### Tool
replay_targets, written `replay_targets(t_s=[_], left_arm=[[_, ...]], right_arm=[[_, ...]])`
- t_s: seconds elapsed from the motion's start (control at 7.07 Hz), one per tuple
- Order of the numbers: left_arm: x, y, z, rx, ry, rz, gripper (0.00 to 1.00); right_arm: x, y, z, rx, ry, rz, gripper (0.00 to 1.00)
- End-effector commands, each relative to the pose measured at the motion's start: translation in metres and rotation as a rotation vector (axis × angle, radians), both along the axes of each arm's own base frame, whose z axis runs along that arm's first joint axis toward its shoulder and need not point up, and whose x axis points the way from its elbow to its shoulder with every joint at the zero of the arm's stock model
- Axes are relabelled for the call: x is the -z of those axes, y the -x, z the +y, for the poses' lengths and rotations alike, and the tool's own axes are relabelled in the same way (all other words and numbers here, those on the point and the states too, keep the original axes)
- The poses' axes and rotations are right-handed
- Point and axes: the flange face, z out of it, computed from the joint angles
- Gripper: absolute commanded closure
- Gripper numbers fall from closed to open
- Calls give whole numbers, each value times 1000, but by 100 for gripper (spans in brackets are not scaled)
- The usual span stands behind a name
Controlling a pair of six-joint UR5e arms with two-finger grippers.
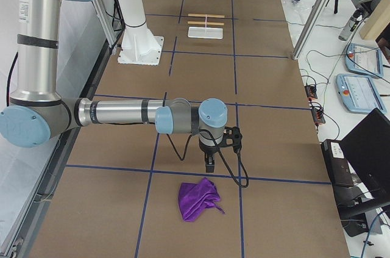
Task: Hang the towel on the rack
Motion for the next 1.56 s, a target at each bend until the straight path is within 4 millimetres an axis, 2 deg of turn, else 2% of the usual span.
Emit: replay_targets(t_s=[0.0, 0.14, 0.28, 0.42, 0.57, 0.71, 0.85, 0.99, 1.13, 1.27, 1.42], left_arm=[[9, -3, -3, -7, -18, 0, 0], [23, -4, -2, -9, -45, 0, 0], [29, -4, -2, -9, -58, 0, 0], [34, -21, -7, -46, -70, 0, 0], [53, -27, -18, -57, -110, 3, 0], [70, -29, -27, -54, -160, 23, 0], [79, -29, -36, -54, -223, 22, 0], [86, -30, -53, -49, -319, 24, 0], [81, -31, -56, -52, -344, 27, 0], [77, -31, -57, -54, -340, 29, 0], [78, -31, -57, -52, -341, 29, 0]], right_arm=[[1, 0, -1, 0, -3, 0, 0], [7, 0, -3, 0, -15, -1, 0], [24, 1, -4, 0, -49, 0, 0], [42, 5, -6, -11, -67, -8, 0], [59, 19, -10, 19, -171, -11, 0], [52, 22, -5, 23, -218, 0, 0], [56, 31, -12, 49, -253, 26, 0], [46, 43, -14, 95, -293, 38, 0], [3, 40, -5, 210, -381, 75, 0], [-49, 39, 4, 327, -410, 87, 0], [-86, 37, 12, 400, -443, 92, 0]])
